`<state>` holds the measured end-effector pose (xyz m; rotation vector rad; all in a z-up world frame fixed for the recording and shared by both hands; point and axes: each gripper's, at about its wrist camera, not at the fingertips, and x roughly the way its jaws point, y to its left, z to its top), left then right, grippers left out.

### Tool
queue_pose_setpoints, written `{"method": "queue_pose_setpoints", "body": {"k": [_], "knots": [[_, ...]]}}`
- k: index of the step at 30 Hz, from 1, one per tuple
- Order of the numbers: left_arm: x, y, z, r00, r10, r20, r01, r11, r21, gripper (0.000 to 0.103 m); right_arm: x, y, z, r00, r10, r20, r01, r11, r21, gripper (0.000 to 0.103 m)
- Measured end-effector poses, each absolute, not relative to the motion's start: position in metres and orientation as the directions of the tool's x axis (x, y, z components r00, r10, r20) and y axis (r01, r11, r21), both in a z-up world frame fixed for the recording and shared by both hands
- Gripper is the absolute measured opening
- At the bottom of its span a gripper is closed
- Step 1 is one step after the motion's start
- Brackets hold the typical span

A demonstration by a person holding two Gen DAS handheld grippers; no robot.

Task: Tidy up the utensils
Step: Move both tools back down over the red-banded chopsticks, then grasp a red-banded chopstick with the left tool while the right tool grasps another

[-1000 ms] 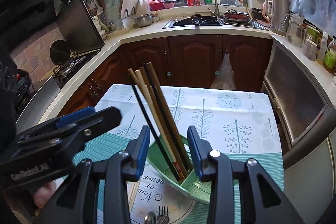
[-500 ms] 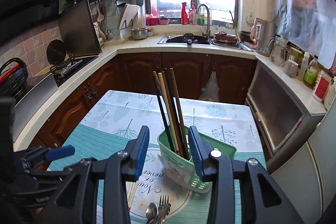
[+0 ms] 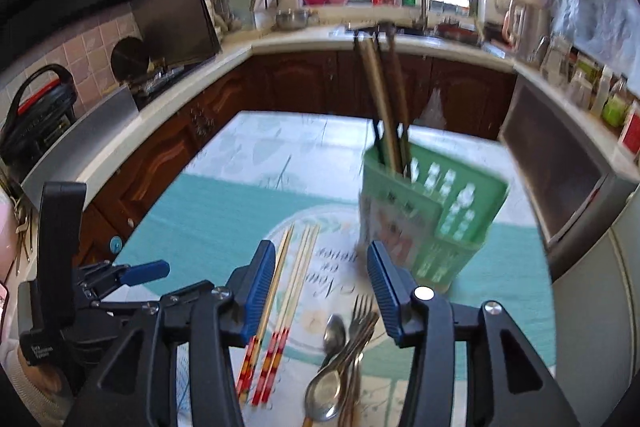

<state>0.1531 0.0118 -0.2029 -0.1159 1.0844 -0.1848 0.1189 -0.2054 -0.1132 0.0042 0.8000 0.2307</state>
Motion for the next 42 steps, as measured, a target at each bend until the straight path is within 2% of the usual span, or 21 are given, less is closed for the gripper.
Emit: {"method": "queue_pose_setpoints", "body": {"k": [2,5,12,18,28,33,35,37,39,42], "knots": [[0.154,0.012,-0.213,0.425,-0.230,-0.876,0.096,0.973,-0.209,0.061,0.125,-0.204,-0.137,0.606,0.230,-0.762,-0.198,0.971,0.136,0.048],[0.156,0.008,-0.224,0.388,-0.277,-0.879,0.105,0.961,-0.256,0.054,0.128,-0.200,-0.168,0.533,0.258,-0.806,-0.200,0.964,0.176,0.040],[0.178,-0.010,-0.244,0.299,-0.310,-0.902,0.102,0.951,-0.293,0.024,0.131,-0.201,-0.207,0.453,0.265,-0.851,-0.165,0.963,0.212,0.035],[0.185,-0.031,-0.248,0.274,-0.293,-0.916,0.121,0.955,-0.270,0.023,0.127,-0.210,-0.216,0.446,0.291,-0.846,-0.155,0.957,0.247,0.035],[0.198,-0.064,-0.246,0.271,-0.170,-0.947,0.165,0.978,-0.129,0.023,0.125,-0.217,-0.223,0.452,0.318,-0.834,-0.152,0.948,0.279,0.035],[0.201,-0.085,-0.247,0.288,-0.057,-0.956,0.204,0.979,0.003,0.023,0.124,-0.219,-0.222,0.461,0.321,-0.828,-0.150,0.947,0.283,0.035],[0.204,-0.088,-0.247,0.276,-0.050,-0.960,0.208,0.978,0.009,0.023,0.124,-0.220,-0.221,0.466,0.319,-0.825,-0.149,0.948,0.282,0.035],[0.207,-0.088,-0.246,0.257,-0.043,-0.965,0.205,0.979,0.011,0.017,0.123,-0.221,-0.220,0.471,0.314,-0.824,-0.145,0.949,0.279,0.035],[0.207,-0.078,-0.245,0.231,-0.044,-0.972,0.196,0.981,0.002,0.007,0.122,-0.221,-0.218,0.474,0.308,-0.825,-0.147,0.951,0.270,0.035],[0.207,-0.061,-0.246,0.184,-0.067,-0.981,0.190,0.981,-0.031,0.004,0.122,-0.221,-0.216,0.476,0.296,-0.828,-0.149,0.955,0.256,0.035]]}}
